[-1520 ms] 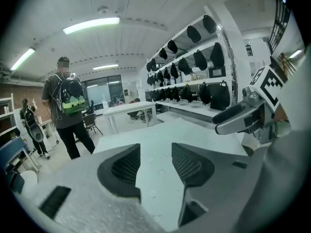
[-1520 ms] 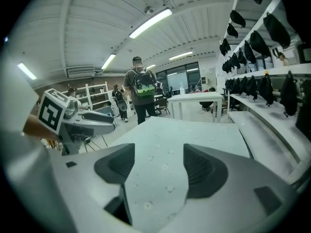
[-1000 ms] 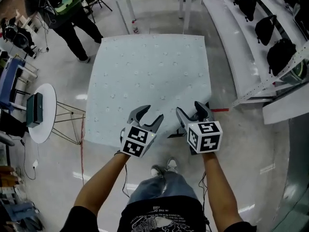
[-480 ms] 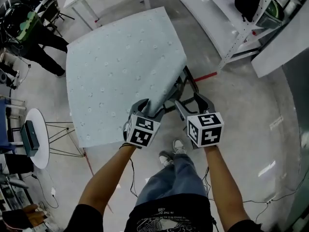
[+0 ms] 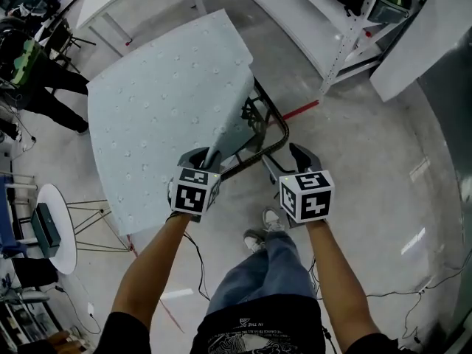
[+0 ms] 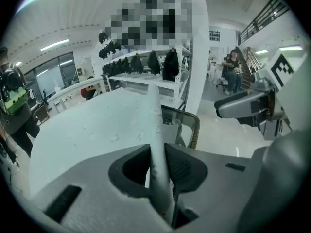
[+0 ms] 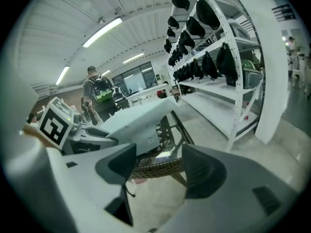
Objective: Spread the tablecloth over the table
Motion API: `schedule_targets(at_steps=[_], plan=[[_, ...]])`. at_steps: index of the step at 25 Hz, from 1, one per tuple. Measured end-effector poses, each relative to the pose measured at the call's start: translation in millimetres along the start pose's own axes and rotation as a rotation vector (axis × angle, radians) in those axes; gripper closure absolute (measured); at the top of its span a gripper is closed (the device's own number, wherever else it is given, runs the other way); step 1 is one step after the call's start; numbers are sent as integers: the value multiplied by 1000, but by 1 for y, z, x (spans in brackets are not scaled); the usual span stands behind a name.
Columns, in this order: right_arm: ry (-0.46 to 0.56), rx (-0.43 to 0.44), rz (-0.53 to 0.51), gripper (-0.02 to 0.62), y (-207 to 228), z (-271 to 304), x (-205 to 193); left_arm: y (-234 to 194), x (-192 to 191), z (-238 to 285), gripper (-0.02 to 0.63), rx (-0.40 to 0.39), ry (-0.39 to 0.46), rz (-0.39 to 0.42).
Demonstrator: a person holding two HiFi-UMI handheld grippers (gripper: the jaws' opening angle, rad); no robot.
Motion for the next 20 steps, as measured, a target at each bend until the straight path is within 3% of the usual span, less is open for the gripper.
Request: schedule_targets(at_steps=[7, 13, 17, 20], plan=[[7, 70, 95, 301, -21, 21, 2, -33, 16, -24, 569, -57, 36, -150], [33, 179, 338, 304, -42, 51, 3, -62, 27, -42, 580, -128, 81, -304], [54, 252, 436, 304, -61, 80, 11, -73, 29, -50, 581, -163, 110, -336], [68, 314, 565, 307, -73, 101, 13, -82, 28, -58, 581, -185, 142, -358]])
Point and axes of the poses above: the fingertips, and each gripper's own axes: z forward along the fingers, y to its right, x out of its top, the point moved 8 cm from there along -z, backward along the fingers, and after that the axes turned 7 degrees about -z, right-handed, at the moved point
